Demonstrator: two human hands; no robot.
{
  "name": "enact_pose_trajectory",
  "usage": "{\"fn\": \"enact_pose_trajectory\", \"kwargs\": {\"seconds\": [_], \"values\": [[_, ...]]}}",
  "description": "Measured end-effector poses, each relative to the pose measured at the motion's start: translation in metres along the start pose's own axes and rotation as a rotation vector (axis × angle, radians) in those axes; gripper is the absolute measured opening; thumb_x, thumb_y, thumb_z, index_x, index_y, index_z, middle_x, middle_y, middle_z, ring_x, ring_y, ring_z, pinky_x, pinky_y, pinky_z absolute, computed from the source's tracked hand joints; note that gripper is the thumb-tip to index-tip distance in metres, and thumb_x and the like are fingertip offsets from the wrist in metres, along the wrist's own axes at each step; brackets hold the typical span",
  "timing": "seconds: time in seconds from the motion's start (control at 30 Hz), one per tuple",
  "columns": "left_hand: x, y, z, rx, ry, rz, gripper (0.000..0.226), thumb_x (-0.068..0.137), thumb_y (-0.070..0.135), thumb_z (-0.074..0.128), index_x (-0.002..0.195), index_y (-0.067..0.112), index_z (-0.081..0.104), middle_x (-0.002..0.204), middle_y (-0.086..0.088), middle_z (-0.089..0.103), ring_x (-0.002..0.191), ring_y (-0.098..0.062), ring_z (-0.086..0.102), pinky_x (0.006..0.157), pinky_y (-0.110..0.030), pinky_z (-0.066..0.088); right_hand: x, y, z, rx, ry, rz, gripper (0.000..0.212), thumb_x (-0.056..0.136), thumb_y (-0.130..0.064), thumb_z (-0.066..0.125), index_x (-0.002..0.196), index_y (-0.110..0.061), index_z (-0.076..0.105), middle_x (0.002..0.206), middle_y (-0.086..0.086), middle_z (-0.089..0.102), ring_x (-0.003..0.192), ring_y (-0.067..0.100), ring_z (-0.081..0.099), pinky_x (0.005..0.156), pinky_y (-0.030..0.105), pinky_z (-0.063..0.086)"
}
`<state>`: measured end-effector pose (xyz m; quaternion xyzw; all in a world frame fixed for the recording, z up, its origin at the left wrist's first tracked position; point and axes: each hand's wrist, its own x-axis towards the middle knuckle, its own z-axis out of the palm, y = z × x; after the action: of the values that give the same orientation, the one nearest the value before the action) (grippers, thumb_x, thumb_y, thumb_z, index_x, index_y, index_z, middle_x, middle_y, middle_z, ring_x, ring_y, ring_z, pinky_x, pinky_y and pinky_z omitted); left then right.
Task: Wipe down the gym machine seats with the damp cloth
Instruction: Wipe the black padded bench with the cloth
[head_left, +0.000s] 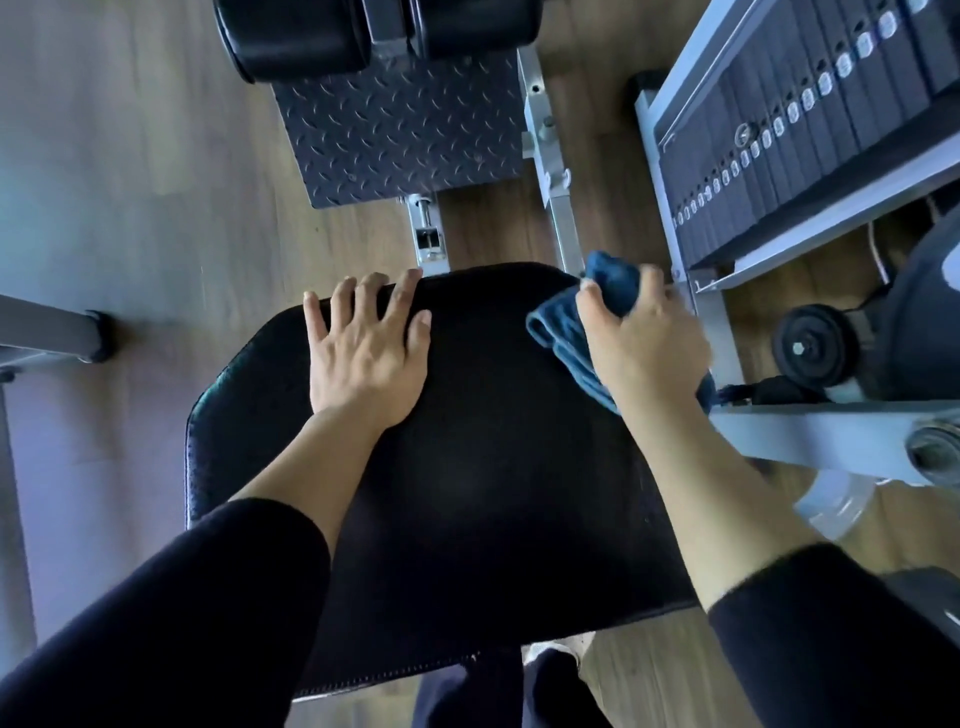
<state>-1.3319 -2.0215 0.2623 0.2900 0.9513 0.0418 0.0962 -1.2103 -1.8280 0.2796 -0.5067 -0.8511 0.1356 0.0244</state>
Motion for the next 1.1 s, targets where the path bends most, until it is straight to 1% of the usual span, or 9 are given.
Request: {"fn": "enact_pose_trajectory", "kwargs": {"seconds": [0.07, 0.2, 0.33, 0.47, 0.57, 0.67, 0.77, 0.93, 1.1], "values": [[0.0, 0.0, 0.0, 0.001, 0.002, -0.004, 0.047, 0.098, 0.046, 0.021, 0.144, 0.035, 0.026, 0.137, 0.001, 0.04, 0.133, -0.026, 0.029, 0.114, -0.054, 0.009, 0.01, -0.009, 0.003, -0.014, -0.036, -0.049, 0.057, 0.087, -0.062, 0.039, 0.121, -0.018, 0.05, 0.109, 0.013, 0.06, 0.099, 0.036, 0.056, 0.078, 0.041, 0.041], [-0.001, 0.0, 0.0, 0.02, 0.009, -0.005, 0.048, 0.098, 0.046, 0.021, 0.144, 0.035, 0.026, 0.138, 0.0, 0.04, 0.133, -0.027, 0.029, 0.114, -0.054, 0.009, -0.008, 0.009, 0.003, -0.008, 0.071, -0.154, 0.06, 0.087, -0.061, 0.041, 0.127, -0.017, 0.05, 0.11, 0.013, 0.06, 0.096, 0.036, 0.057, 0.067, 0.036, 0.036], [-0.001, 0.001, 0.001, 0.013, 0.008, -0.013, 0.049, 0.098, 0.046, 0.021, 0.145, 0.035, 0.024, 0.141, -0.001, 0.039, 0.135, -0.027, 0.027, 0.114, -0.055, 0.008, -0.047, 0.044, -0.009, -0.004, 0.043, -0.086, 0.066, 0.089, -0.06, 0.038, 0.14, -0.018, 0.034, 0.123, 0.011, 0.053, 0.103, 0.033, 0.054, 0.065, 0.034, 0.031], [-0.008, 0.005, -0.001, -0.018, 0.036, -0.079, 0.052, 0.098, 0.046, 0.025, 0.148, 0.031, 0.024, 0.148, -0.01, 0.032, 0.14, -0.032, 0.019, 0.115, -0.055, 0.006, -0.099, 0.075, -0.03, 0.005, -0.001, -0.051, 0.068, 0.089, -0.059, 0.04, 0.142, -0.016, 0.031, 0.127, 0.01, 0.051, 0.104, 0.034, 0.053, 0.065, 0.033, 0.03], [-0.031, 0.016, -0.005, -0.11, 0.039, -0.167, 0.055, 0.099, 0.045, 0.028, 0.15, 0.028, 0.018, 0.154, -0.015, 0.019, 0.144, -0.034, 0.009, 0.116, -0.053, 0.003, -0.122, 0.09, -0.039, 0.033, -0.029, -0.021, 0.068, 0.088, -0.059, 0.04, 0.142, -0.017, 0.03, 0.126, 0.008, 0.052, 0.104, 0.031, 0.054, 0.065, 0.032, 0.031], [-0.069, 0.024, -0.005, -0.137, 0.014, -0.176, 0.058, 0.099, 0.046, 0.028, 0.151, 0.03, 0.009, 0.158, -0.014, 0.008, 0.146, -0.032, 0.0, 0.117, -0.049, 0.0, -0.116, 0.086, -0.039, 0.065, -0.026, -0.014, 0.069, 0.088, -0.058, 0.043, 0.14, -0.016, 0.031, 0.125, 0.009, 0.053, 0.103, 0.033, 0.055, 0.067, 0.034, 0.032], [-0.103, 0.025, -0.007, -0.145, 0.021, -0.158, 0.059, 0.099, 0.046, 0.031, 0.151, 0.03, 0.008, 0.158, -0.013, 0.005, 0.146, -0.032, -0.002, 0.117, -0.048, -0.001, -0.083, 0.068, -0.027, 0.079, -0.03, -0.031, 0.072, 0.087, -0.06, 0.044, 0.141, -0.015, 0.029, 0.13, 0.011, 0.05, 0.108, 0.036, 0.054, 0.071, 0.038, 0.037], [-0.132, 0.019, -0.007, -0.171, 0.049, -0.187, 0.06, 0.098, 0.046, 0.035, 0.151, 0.032, 0.011, 0.158, -0.013, 0.005, 0.146, -0.033, 0.0, 0.117, -0.048, 0.003, -0.062, 0.053, -0.017, 0.043, 0.01, -0.127, 0.07, 0.088, -0.057, 0.042, 0.142, -0.013, 0.03, 0.128, 0.015, 0.049, 0.108, 0.036, 0.053, 0.074, 0.04, 0.043], [-0.157, 0.01, -0.01, -0.22, 0.041, -0.157, 0.06, 0.096, 0.047, 0.036, 0.15, 0.032, 0.015, 0.158, -0.012, 0.006, 0.146, -0.032, 0.002, 0.118, -0.048, 0.006, -0.109, 0.095, -0.028, -0.028, -0.008, -0.454, 0.066, 0.091, -0.056, 0.036, 0.145, -0.018, 0.033, 0.145, 0.014, 0.039, 0.127, 0.038, 0.04, 0.099, 0.051, 0.041]]}}
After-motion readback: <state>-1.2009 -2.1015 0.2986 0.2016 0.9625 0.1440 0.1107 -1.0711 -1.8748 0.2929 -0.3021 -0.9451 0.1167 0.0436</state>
